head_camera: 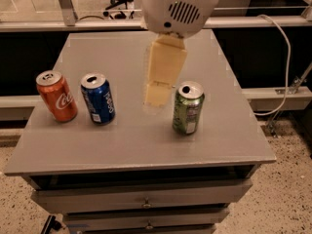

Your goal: Knock pepsi can over

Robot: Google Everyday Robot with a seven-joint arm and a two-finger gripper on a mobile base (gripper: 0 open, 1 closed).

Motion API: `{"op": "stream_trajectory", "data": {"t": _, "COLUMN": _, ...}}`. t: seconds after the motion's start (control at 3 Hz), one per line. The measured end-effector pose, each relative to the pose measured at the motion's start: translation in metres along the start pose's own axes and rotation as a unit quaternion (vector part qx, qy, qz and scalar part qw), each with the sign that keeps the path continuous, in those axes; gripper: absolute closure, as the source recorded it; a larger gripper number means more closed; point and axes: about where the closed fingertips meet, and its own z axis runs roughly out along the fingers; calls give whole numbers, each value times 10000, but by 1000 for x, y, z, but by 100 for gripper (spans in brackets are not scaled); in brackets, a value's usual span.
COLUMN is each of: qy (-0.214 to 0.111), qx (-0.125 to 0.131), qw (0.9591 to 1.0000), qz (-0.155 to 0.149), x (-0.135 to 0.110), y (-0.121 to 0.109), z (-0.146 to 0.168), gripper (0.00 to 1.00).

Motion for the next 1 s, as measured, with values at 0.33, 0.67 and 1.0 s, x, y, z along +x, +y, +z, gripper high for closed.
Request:
{"op": "stream_trajectory", "data": {"t": 0.33, "qy": -504, "qx": -45, "qw": 9986, "qz": -178, "x": -23, "y": 9, "z": 16, "gripper": 0}}
{"op": "stream_trajectory", "data": {"t": 0.67, "qy": -1009, "qx": -199, "qw": 9945, "qz": -193, "x": -34, "y": 16, "z": 41, "gripper": 0}}
{"op": "stream_trajectory", "data": {"t": 1.0, "qy": -1229, "qx": -492, "qw": 9909, "qz": -246, "x": -38, "y": 22, "z": 80, "gripper": 0}}
